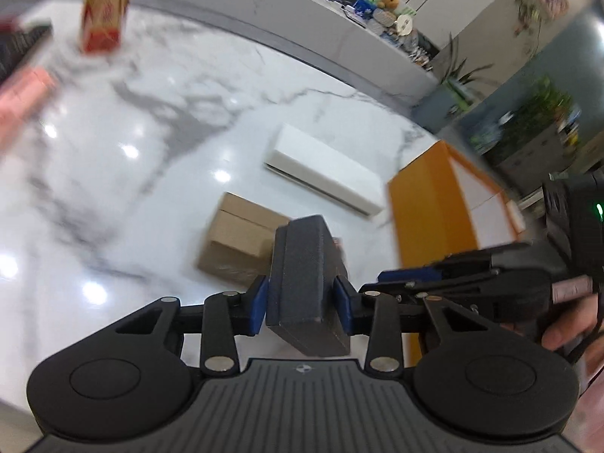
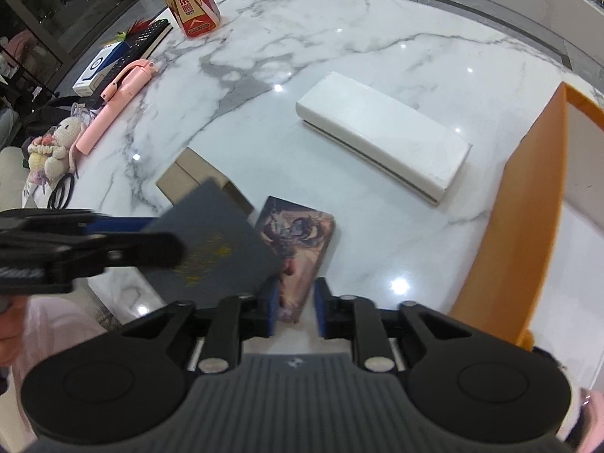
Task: Organize objects
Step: 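Grasp the dark gift box with the left tool while the right tool grasps the photo card pack, then carry the dark gift box and photo card pack over the orange box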
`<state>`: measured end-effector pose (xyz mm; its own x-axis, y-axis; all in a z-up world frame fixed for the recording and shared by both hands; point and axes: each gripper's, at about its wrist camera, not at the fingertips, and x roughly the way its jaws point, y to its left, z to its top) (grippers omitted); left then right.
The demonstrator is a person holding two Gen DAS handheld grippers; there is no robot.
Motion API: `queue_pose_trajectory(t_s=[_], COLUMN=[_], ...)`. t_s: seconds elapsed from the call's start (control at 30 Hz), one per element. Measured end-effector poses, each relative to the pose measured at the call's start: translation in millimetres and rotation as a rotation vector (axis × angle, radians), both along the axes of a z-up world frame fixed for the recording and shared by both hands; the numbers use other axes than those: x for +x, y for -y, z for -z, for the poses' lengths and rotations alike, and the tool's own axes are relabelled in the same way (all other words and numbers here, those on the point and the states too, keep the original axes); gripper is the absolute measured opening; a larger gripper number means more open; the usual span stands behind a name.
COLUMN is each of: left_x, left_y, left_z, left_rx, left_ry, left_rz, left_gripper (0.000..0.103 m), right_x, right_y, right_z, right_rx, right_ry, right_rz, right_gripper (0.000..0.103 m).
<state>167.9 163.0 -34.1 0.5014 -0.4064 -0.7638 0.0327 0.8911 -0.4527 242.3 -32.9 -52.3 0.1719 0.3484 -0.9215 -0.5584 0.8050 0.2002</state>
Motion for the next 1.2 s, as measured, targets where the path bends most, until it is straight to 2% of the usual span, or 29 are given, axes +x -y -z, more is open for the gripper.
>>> queue_pose_trajectory(t_s=[0.1,0.2,0.23,0.3,0.47,0.6,0.73,0.87,0.97,1.1,1.2], left_x=[-11,-17,-19,-19,-25,-33,-44,-59,-72,-83,-89], left_y=[1,7,7,1,-4,-5,2,18,31,48,58], left_z=[-12,-12,-9,-2,8,9,7,7,12,15,16], left_rx=[0.078,0.225,0.245,0.221,0.267,0.238,0.238,0.229,0.195,0.215,0.189], left_ry=[0.027,0.021,0.025,-0.004,-0.014,-0.026,-0.022,-0.018,-0.036,-0.032,-0.039], left_rz=[0.007,-0.019,-0.019,-0.033,-0.072,-0.082,-0.085,-0.067,-0.047,-0.039,-0.025], left_gripper=[0.043,0.043,0.043,0.043,0.043,0.043,0.043,0.043,0.043,0.042,0.042], right_x=[-6,-12,-16,-22,-32,-39,-48,-80,-103,-123,-134], right_y=[-13,-30,-36,-45,-64,-66,-54,-33,-8,31,58], right_z=[5,11,13,18,34,39,37,38,36,35,38], right_rx=[-0.022,-0.057,-0.073,-0.111,-0.194,-0.224,-0.193,-0.162,-0.092,0.057,0.16], right_ry=[0.024,0.052,0.069,0.101,0.173,0.229,0.2,0.166,0.117,-0.011,-0.07], right_rz=[-0.019,-0.029,-0.033,-0.043,-0.055,-0.042,0.015,0.025,0.069,0.222,0.317], right_gripper=[0.037,0.056,0.062,0.067,0.068,0.067,0.064,0.061,0.061,0.06,0.061])
